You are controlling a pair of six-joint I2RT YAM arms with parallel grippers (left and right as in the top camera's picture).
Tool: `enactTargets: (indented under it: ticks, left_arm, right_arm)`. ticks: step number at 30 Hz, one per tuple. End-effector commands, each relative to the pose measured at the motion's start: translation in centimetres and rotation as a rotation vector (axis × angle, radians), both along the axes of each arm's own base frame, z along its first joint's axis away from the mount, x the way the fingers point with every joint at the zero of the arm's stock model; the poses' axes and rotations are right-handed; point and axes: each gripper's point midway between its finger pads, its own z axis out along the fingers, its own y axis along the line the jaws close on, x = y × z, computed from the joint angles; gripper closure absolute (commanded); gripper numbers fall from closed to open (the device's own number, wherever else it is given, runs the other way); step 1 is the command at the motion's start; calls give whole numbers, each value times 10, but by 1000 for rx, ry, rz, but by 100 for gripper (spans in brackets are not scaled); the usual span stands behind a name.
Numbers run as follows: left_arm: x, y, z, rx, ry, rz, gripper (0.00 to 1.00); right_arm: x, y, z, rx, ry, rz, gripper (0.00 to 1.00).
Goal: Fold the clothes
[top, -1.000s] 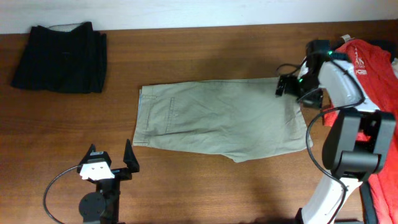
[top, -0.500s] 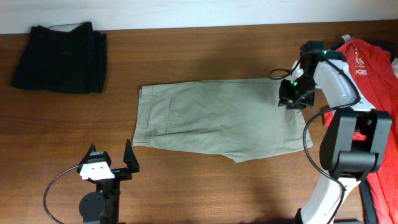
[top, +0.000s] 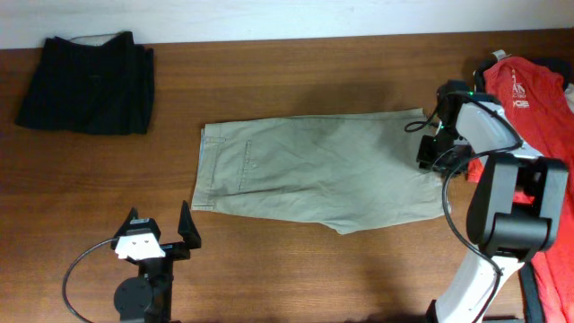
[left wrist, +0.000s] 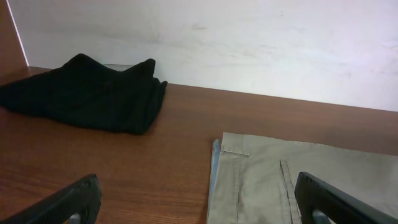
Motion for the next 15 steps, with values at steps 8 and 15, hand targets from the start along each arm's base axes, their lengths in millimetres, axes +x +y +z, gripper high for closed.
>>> enactTargets:
  ticks: [8,15]
  left_arm:
    - [0,1,-2,5,3,4,1]
    - [0,1,-2,5,3,3,1]
  right_arm:
    - [42,-33,109,-72,-213,-155,1]
    - [83,-114,193,-148,-524,-305,1]
